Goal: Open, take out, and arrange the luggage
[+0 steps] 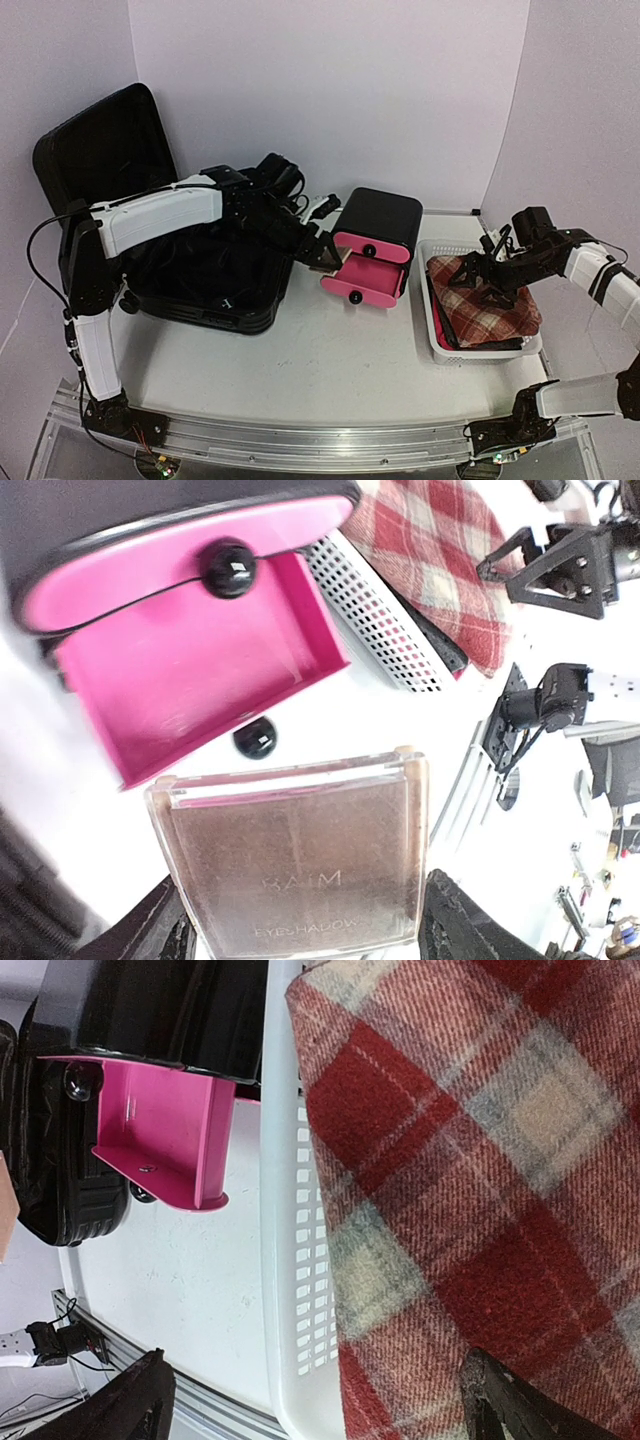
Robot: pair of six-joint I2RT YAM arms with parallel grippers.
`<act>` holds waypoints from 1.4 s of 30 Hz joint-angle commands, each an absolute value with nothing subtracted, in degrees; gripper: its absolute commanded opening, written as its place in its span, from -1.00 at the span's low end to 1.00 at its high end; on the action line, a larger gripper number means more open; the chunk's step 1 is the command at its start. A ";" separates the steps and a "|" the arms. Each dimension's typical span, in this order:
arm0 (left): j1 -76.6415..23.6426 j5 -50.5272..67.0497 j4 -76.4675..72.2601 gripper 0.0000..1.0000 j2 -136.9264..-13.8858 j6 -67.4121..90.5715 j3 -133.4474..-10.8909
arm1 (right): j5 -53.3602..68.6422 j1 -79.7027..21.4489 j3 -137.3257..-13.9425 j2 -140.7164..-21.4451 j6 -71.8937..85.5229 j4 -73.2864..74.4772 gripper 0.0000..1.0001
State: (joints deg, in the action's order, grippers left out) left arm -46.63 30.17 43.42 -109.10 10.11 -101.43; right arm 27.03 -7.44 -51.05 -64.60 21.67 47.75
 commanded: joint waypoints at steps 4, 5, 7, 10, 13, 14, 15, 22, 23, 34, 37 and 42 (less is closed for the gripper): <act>-52.02 22.09 44.14 0.19 -118.71 9.50 -113.87 | 28.06 -7.57 -50.40 -63.58 20.71 45.62 0.96; -52.51 20.45 44.20 0.18 -119.45 8.90 -114.79 | 27.96 -7.61 -50.24 -63.41 20.81 45.56 0.96; -53.32 18.16 44.21 0.19 -121.56 7.95 -116.93 | 27.94 -7.61 -49.91 -63.24 20.90 45.57 0.96; -53.87 16.41 44.40 0.19 -124.87 8.14 -120.37 | 27.95 -7.62 -49.58 -63.15 20.92 45.55 0.96; -53.88 15.79 44.93 0.18 -127.30 8.70 -123.01 | 27.82 -7.64 -49.48 -62.78 20.91 45.62 0.97; -53.88 15.26 45.02 0.18 -127.93 8.86 -123.39 | 27.70 -7.61 -49.48 -62.56 20.92 45.62 0.97; -53.88 14.90 45.03 0.18 -128.29 8.83 -123.67 | 27.61 -7.63 -49.44 -62.43 20.98 45.68 0.96; -53.99 11.81 44.98 0.19 -130.88 7.66 -125.50 | 27.57 -7.64 -49.46 -63.22 20.87 45.49 0.97; -53.92 11.13 45.04 0.19 -131.40 7.58 -126.04 | 27.67 -7.59 -49.48 -63.42 20.91 45.47 0.97; -53.88 6.53 45.02 0.22 -134.95 9.66 -128.77 | 27.55 -7.60 -49.48 -63.70 20.83 45.27 0.96; -53.88 5.53 45.05 0.33 -135.01 9.67 -128.94 | 27.51 -7.63 -49.39 -63.89 20.83 45.26 0.97; -53.88 4.39 45.00 0.60 -133.73 9.40 -128.82 | 27.62 -7.60 -49.48 -64.15 20.92 45.14 0.96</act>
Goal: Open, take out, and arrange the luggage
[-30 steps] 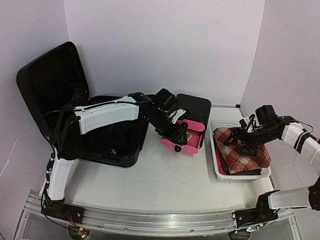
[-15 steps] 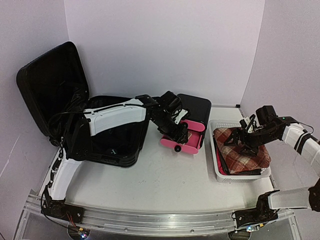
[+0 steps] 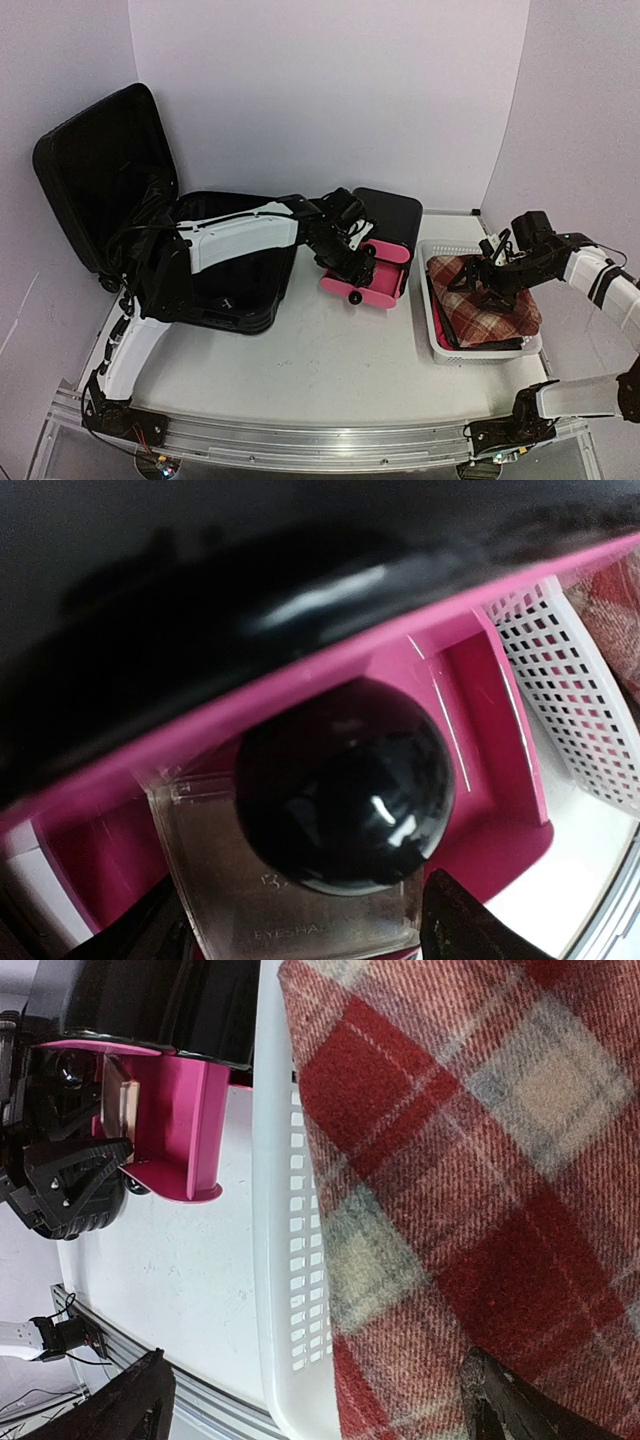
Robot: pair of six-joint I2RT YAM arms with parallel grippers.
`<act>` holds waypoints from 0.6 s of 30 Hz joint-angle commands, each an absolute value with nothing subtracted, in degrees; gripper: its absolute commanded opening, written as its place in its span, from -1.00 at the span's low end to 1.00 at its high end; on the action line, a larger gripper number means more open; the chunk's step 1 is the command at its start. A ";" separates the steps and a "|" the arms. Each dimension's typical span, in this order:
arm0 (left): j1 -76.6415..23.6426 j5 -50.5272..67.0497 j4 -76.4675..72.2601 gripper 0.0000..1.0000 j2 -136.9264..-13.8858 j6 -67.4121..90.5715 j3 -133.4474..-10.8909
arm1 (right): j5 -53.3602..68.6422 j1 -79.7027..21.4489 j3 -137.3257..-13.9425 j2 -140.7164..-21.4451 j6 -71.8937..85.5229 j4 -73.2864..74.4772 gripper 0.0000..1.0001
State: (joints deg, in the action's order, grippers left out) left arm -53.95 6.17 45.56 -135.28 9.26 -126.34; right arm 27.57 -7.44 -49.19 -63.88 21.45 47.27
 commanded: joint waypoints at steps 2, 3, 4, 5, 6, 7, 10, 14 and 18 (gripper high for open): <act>-53.88 4.86 45.07 0.67 -132.51 9.55 -128.24 | 27.68 -7.64 -49.57 -64.24 20.98 45.09 0.97; -53.88 5.18 45.04 0.70 -131.69 9.65 -127.89 | 27.69 -7.59 -49.59 -64.17 21.00 45.09 0.97; -53.88 5.54 45.03 0.73 -130.99 9.67 -127.42 | 27.69 -7.61 -49.57 -64.16 20.96 45.09 0.97; -53.88 5.91 45.05 0.76 -130.12 9.70 -126.90 | 27.69 -7.52 -49.57 -64.16 20.99 45.09 0.96; -53.88 6.40 45.05 0.77 -129.26 9.60 -126.46 | 27.69 -7.57 -49.53 -64.15 21.07 45.01 0.96; -53.83 6.75 45.02 0.78 -128.34 9.58 -125.76 | 27.75 -7.60 -49.49 -64.16 21.15 45.00 0.96; -53.88 7.75 44.98 0.73 -125.09 9.66 -122.91 | 28.01 -7.62 -49.48 -64.08 21.26 44.91 0.96; -53.88 9.74 44.77 0.53 -120.06 9.38 -117.13 | 27.95 -7.56 -49.32 -63.81 21.35 44.91 0.97; -53.88 11.45 38.21 0.02 -114.40 10.65 -106.30 | 27.95 -7.60 -48.92 -63.93 21.41 44.62 0.96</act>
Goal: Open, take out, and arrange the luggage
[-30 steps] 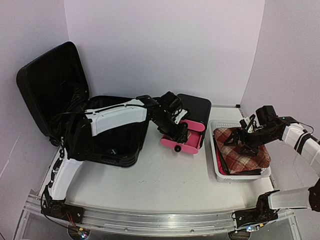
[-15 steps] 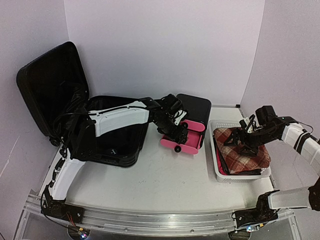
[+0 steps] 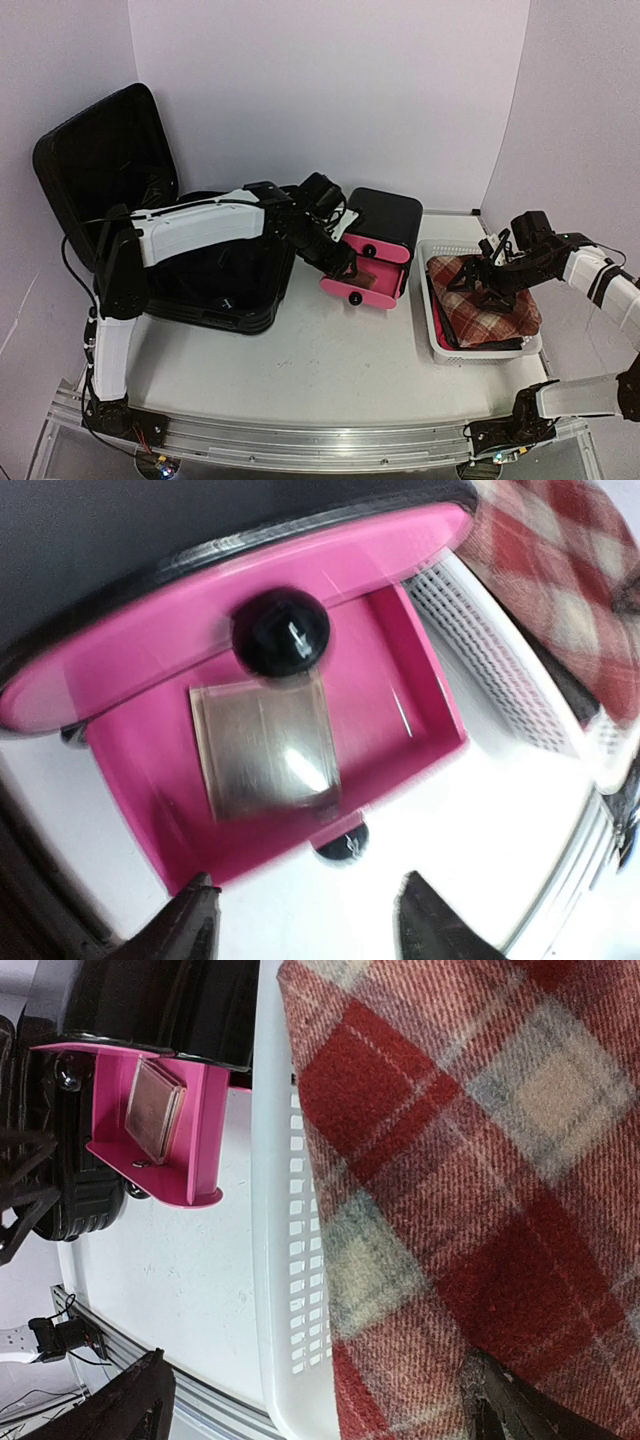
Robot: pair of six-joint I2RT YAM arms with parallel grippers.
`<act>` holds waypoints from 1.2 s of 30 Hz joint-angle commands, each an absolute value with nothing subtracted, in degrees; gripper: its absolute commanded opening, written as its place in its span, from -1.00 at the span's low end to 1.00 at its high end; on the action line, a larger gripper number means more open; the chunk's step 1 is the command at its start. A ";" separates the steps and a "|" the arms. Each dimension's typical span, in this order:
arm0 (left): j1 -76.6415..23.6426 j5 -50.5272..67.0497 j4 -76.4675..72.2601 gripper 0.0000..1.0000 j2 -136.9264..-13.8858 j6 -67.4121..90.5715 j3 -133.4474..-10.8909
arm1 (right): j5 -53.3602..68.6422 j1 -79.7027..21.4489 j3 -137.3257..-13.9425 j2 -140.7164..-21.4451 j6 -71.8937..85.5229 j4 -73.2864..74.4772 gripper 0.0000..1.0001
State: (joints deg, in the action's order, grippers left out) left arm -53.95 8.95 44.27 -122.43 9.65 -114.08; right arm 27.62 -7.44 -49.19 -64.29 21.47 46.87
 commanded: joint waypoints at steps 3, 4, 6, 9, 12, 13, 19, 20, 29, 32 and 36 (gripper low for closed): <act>-53.88 12.52 28.75 -0.20 -110.49 14.86 -96.50 | 28.31 -7.62 -48.78 -64.30 21.77 44.14 0.96; -53.89 12.56 25.04 -0.25 -109.71 16.70 -91.98 | 28.46 -7.63 -48.71 -64.32 21.83 43.98 0.97; -53.88 11.89 17.81 -0.34 -109.09 19.85 -86.55 | 28.66 -7.65 -48.63 -64.21 22.17 43.74 0.97; -53.95 9.47 11.36 -0.41 -110.93 23.08 -83.59 | 28.83 -7.58 -48.63 -63.99 22.30 43.59 0.96; -53.96 6.87 9.72 -0.46 -115.28 24.37 -85.61 | 29.04 -7.61 -48.56 -63.88 22.35 43.59 0.97; -54.04 5.96 9.31 -0.48 -116.39 24.28 -86.21 | 29.07 -7.64 -48.52 -63.77 22.40 43.67 0.96; -54.05 0.58 7.57 -0.51 -118.47 22.33 -88.48 | 28.54 -7.59 -47.97 -62.05 22.93 43.88 0.97; -54.05 -1.41 7.44 -0.51 -118.48 21.95 -88.82 | 28.53 -7.58 -47.87 -61.90 23.01 43.94 0.97; -54.05 -3.88 6.77 -0.48 -120.82 19.07 -93.83 | 28.85 -7.60 -48.44 -62.70 23.09 44.12 0.97; -53.97 -4.10 6.75 -0.45 -122.35 18.15 -95.72 | 29.00 -7.62 -48.72 -62.62 23.24 44.20 0.96; -53.93 -4.24 6.76 -0.43 -124.54 16.79 -98.43 | 29.14 -7.63 -49.28 -62.17 23.44 44.58 0.96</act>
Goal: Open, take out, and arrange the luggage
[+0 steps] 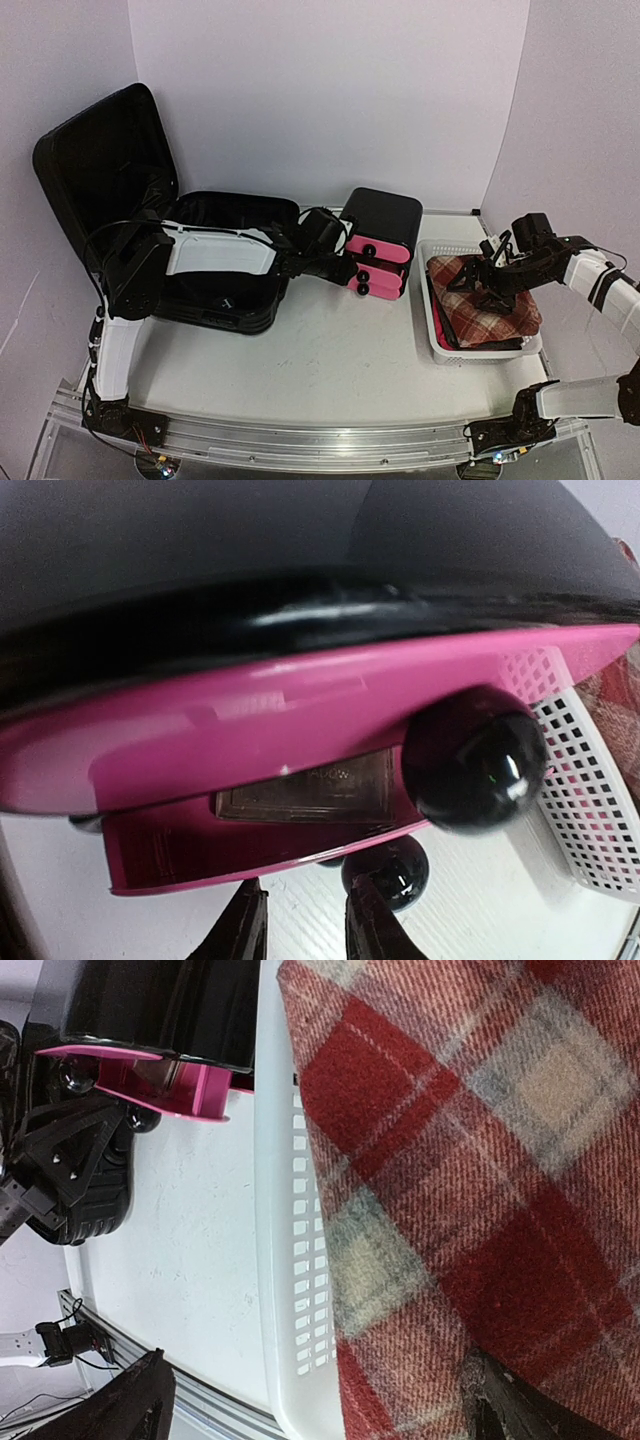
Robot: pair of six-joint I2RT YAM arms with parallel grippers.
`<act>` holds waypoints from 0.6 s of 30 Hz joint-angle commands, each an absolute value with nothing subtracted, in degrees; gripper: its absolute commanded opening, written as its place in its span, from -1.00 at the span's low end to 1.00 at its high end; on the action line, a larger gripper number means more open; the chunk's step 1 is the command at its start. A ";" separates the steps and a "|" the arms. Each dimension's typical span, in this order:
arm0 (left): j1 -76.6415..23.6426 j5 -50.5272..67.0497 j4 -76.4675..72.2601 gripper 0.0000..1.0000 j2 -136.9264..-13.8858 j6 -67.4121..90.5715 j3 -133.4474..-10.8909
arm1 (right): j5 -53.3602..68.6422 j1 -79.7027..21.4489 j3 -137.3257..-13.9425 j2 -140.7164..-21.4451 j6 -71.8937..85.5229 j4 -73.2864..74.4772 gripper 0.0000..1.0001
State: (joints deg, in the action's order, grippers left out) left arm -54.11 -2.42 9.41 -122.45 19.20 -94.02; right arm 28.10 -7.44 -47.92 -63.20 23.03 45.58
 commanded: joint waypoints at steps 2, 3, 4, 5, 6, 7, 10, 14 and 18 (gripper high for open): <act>-53.88 -4.49 6.77 -0.43 -125.47 16.10 -99.55 | 28.94 -7.64 -49.52 -61.91 23.47 44.92 0.96; -53.88 -4.88 6.72 -0.43 -126.01 15.89 -100.02 | 28.88 -7.65 -49.60 -61.80 23.47 45.10 0.96; -53.88 -5.25 6.64 -0.42 -126.30 15.58 -100.46 | 28.86 -7.65 -49.65 -61.71 23.46 45.29 0.96; -53.88 -5.73 6.55 -0.40 -126.64 15.30 -100.72 | 28.83 -7.60 -49.66 -61.58 23.45 45.45 0.96; -53.88 -6.15 6.32 -0.37 -126.96 15.11 -100.99 | 28.83 -7.63 -49.74 -61.55 23.47 45.58 0.96; -53.90 -6.56 5.92 -0.34 -127.22 14.85 -101.14 | 28.86 -7.63 -49.74 -61.53 23.47 45.77 0.97; -53.80 -7.52 4.32 -0.21 -127.82 14.59 -101.12 | 28.76 -7.60 -49.75 -61.31 23.31 46.09 0.97; -53.79 -8.31 0.69 0.07 -126.86 14.68 -98.36 | 28.70 -7.63 -49.92 -61.35 23.12 46.56 0.97; -53.78 -7.86 -5.22 0.25 -124.08 14.43 -93.13 | 28.81 -7.62 -49.92 -61.45 22.94 46.64 0.96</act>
